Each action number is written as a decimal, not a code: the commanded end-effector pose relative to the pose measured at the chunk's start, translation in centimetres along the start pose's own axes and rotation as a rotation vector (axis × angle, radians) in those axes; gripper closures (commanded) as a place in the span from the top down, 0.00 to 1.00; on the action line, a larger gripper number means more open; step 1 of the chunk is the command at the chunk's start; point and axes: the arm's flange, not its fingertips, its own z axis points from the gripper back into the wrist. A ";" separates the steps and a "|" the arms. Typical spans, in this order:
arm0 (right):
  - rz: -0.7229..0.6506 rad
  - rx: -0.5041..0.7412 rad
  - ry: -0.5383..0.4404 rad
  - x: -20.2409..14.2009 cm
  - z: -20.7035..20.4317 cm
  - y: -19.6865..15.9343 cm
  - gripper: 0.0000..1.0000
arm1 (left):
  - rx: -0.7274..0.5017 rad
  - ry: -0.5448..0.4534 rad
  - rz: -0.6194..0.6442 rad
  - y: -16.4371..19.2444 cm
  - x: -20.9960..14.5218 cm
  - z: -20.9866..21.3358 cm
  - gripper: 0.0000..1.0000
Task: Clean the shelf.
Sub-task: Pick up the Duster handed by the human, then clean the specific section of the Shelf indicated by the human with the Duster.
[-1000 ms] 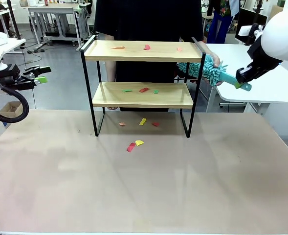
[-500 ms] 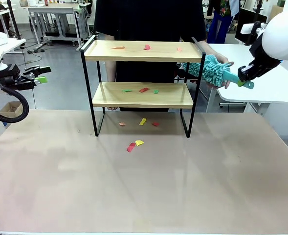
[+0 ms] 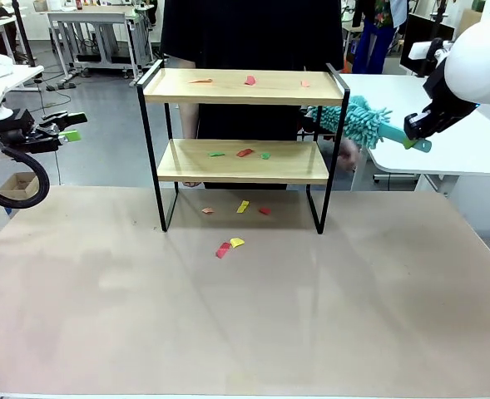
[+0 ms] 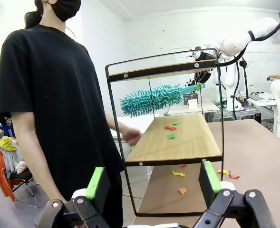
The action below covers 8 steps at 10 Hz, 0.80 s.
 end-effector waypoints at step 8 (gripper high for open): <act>0.000 0.000 0.000 0.0 0.0 0.0 0.13 | 0.002 -0.002 -0.011 -0.1 0.3 0.1 1.00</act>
